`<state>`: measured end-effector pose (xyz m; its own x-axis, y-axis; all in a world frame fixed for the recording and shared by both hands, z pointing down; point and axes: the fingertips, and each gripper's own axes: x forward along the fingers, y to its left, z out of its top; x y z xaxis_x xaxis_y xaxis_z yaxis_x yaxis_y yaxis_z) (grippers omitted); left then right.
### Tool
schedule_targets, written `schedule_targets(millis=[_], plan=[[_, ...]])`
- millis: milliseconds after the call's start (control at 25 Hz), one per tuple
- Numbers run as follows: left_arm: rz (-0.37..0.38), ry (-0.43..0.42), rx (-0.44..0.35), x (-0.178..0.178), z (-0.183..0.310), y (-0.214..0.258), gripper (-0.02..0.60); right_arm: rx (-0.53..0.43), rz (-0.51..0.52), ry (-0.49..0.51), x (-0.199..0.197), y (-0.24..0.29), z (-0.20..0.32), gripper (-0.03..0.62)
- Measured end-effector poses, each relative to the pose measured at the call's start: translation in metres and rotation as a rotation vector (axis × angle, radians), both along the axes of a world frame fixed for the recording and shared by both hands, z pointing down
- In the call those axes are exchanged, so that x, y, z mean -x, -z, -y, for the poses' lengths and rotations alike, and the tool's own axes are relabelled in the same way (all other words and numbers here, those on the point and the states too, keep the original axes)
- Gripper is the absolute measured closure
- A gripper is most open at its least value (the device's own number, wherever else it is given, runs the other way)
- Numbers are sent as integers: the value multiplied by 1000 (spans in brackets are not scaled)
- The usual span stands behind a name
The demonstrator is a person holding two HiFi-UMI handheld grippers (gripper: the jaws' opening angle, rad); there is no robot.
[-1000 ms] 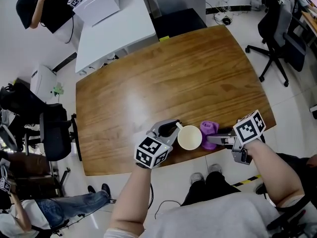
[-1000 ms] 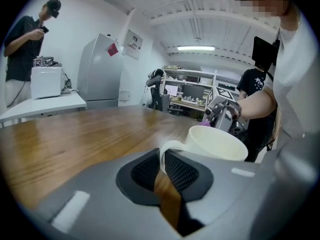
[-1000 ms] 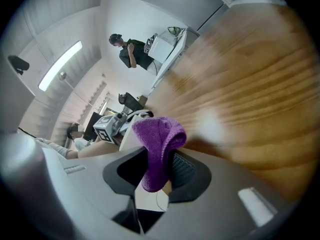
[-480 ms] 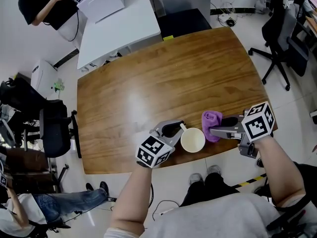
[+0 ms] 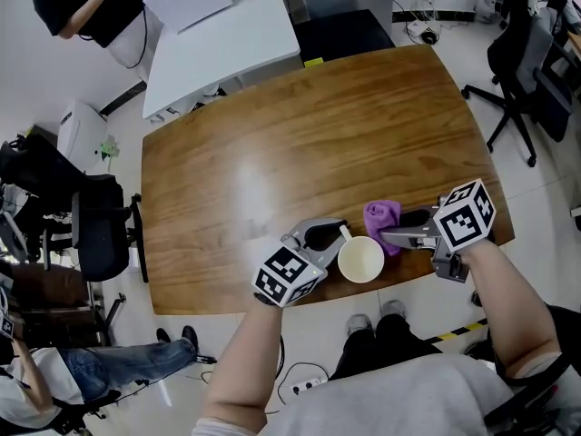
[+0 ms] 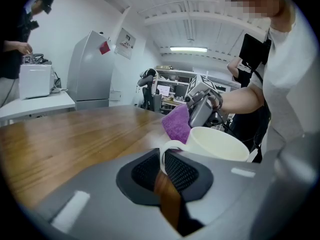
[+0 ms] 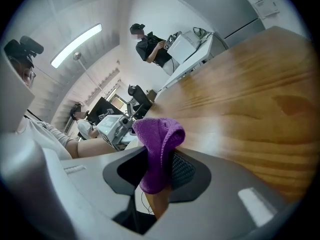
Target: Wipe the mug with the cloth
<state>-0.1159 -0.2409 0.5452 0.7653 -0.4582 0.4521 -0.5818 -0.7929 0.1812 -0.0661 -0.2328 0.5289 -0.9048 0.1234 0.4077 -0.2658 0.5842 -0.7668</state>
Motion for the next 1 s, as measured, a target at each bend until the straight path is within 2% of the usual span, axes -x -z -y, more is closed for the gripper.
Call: schedule_targets(millis=[160, 360, 440, 600, 720, 880, 1000], plan=[[-2, 4, -1, 0, 1, 0, 568, 4, -57, -3, 5, -23, 5, 477], [-13, 18, 3, 1, 0, -2, 566, -16, -70, -14, 5, -29, 8, 477], [-11, 22, 1, 1, -1, -3, 565, -15, -38, -66, 4, -21, 17, 477], [3, 31, -2, 2, 0, -3, 566, 6, 150, -219, 14, 16, 43, 477], [4, 48, 11, 2, -2, -2, 566, 63, 238, -239, 23, 29, 39, 477], [5, 57, 9, 3, -2, -2, 566, 111, 241, -237, 26, 22, 30, 477], [3, 60, 10, 3, -3, -1, 566, 120, 205, -230, 25, 8, 27, 477]])
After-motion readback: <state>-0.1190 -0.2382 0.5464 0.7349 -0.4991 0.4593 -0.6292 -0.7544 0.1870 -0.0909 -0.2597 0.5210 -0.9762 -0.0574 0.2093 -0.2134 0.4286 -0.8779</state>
